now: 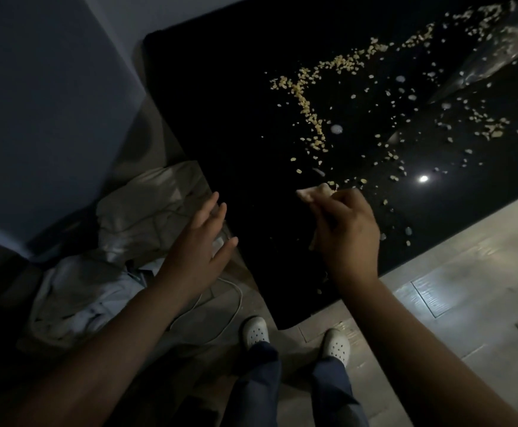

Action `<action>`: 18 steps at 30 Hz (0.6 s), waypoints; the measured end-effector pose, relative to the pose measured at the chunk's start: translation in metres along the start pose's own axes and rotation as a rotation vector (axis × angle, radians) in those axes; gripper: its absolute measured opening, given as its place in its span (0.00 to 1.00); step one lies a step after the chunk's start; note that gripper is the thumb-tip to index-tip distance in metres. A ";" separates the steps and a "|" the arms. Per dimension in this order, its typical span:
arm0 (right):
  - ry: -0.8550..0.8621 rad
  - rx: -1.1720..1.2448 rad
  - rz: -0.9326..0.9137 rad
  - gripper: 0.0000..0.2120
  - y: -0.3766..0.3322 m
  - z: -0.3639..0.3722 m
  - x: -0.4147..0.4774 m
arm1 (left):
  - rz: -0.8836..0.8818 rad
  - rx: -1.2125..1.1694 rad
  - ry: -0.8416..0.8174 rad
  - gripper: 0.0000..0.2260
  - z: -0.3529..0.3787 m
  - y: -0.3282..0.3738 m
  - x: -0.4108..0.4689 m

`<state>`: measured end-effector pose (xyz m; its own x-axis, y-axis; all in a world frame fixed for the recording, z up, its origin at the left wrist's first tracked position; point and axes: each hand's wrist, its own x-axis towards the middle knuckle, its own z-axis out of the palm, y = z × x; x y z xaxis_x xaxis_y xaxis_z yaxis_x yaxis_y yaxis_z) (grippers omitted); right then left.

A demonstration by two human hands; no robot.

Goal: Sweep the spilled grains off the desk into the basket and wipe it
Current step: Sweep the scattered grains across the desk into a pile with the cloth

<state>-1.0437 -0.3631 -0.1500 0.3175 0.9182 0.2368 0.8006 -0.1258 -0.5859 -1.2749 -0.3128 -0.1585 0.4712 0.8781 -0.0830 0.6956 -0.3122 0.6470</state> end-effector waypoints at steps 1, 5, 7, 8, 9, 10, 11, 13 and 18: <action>-0.029 -0.002 -0.052 0.12 -0.003 -0.006 -0.006 | 0.008 0.008 -0.004 0.27 0.001 0.002 -0.004; -0.170 -0.019 -0.180 0.17 -0.021 -0.013 -0.059 | -0.008 -0.007 -0.048 0.28 0.010 0.009 -0.018; -0.197 0.020 -0.192 0.16 -0.023 -0.007 -0.073 | -0.033 -0.018 -0.052 0.30 0.014 0.012 -0.023; -0.196 0.026 -0.204 0.15 -0.020 -0.004 -0.077 | -0.050 -0.020 -0.051 0.30 0.016 0.013 -0.024; -0.196 0.016 -0.227 0.15 -0.017 -0.001 -0.079 | -0.067 -0.019 -0.048 0.30 0.017 0.014 -0.026; -0.198 -0.009 -0.253 0.14 -0.012 0.000 -0.079 | -0.082 -0.018 -0.042 0.29 0.019 0.015 -0.027; -0.193 -0.042 -0.269 0.14 -0.007 0.001 -0.077 | -0.093 -0.015 -0.034 0.29 0.019 0.016 -0.029; -0.150 -0.097 -0.225 0.16 0.007 -0.002 -0.067 | -0.104 -0.013 -0.020 0.28 0.022 0.017 -0.031; -0.086 0.003 -0.128 0.13 0.005 -0.011 -0.031 | -0.133 -0.093 -0.011 0.24 0.030 0.016 -0.034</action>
<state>-1.0439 -0.3963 -0.1513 0.1676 0.9556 0.2423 0.8300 -0.0042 -0.5578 -1.2637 -0.3588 -0.1676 0.3845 0.9052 -0.1812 0.6994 -0.1575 0.6972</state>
